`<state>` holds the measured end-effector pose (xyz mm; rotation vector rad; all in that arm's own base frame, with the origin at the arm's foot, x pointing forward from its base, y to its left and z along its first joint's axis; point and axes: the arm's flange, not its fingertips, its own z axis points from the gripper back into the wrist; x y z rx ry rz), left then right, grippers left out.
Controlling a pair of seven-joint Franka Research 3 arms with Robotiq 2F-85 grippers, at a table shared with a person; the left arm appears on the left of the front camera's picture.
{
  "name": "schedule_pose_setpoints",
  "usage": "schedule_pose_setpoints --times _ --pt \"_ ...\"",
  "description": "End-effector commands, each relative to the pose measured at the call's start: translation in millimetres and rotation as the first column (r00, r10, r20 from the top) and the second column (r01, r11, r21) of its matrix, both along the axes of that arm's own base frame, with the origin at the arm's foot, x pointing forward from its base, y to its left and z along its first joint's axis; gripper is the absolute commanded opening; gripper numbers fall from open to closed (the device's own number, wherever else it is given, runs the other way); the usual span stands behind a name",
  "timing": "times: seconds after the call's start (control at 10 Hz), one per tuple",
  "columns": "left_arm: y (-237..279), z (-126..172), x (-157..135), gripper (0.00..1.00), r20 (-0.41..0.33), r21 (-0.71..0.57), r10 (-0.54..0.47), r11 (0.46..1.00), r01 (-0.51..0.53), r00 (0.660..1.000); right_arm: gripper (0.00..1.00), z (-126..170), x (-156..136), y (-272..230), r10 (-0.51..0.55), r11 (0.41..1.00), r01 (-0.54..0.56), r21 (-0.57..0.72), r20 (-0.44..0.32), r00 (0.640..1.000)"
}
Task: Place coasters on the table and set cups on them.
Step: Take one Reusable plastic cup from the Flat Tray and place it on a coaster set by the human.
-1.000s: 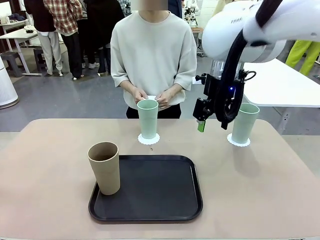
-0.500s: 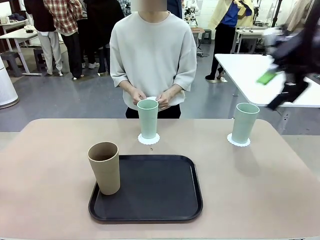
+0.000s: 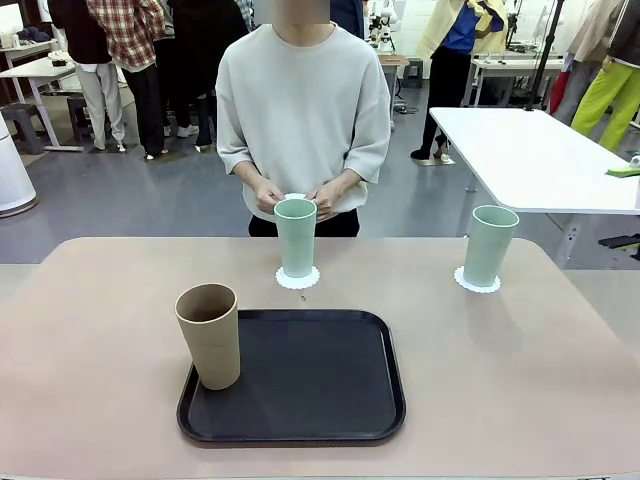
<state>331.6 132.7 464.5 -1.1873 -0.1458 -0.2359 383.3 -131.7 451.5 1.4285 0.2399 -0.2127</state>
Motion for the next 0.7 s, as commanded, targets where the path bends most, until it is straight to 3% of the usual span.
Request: schedule_pose_setpoints --times 0.0,0.2,0.3,0.4,0.6 --pt "0.9 1.4 -1.8 1.0 0.008 -0.013 0.0 1.0 0.0 1.0 1.0 5.3 6.7 22.3 -0.068 0.996 0.069 -0.053 0.018 0.998" --pt "0.9 1.4 -1.8 1.0 0.008 -0.013 0.0 1.0 0.0 1.0 1.0 1.5 3.1 20.9 -0.052 0.996 0.054 -0.078 0.019 0.998" --pt "0.9 1.4 -1.8 1.0 0.008 -0.013 0.0 1.0 0.0 1.0 1.0 -0.3 3.2 23.7 -0.017 0.986 0.019 -0.167 0.015 1.0" --pt "0.9 1.4 -1.8 1.0 0.008 -0.013 0.0 1.0 0.0 1.0 1.0 -2.5 14.7 15.8 -0.044 0.997 0.046 -0.064 0.026 0.999" --pt "0.9 1.4 -1.8 1.0 0.008 -0.013 0.0 1.0 0.0 1.0 1.0 -2.5 14.7 15.8 -0.044 0.997 0.046 -0.064 0.026 0.999"
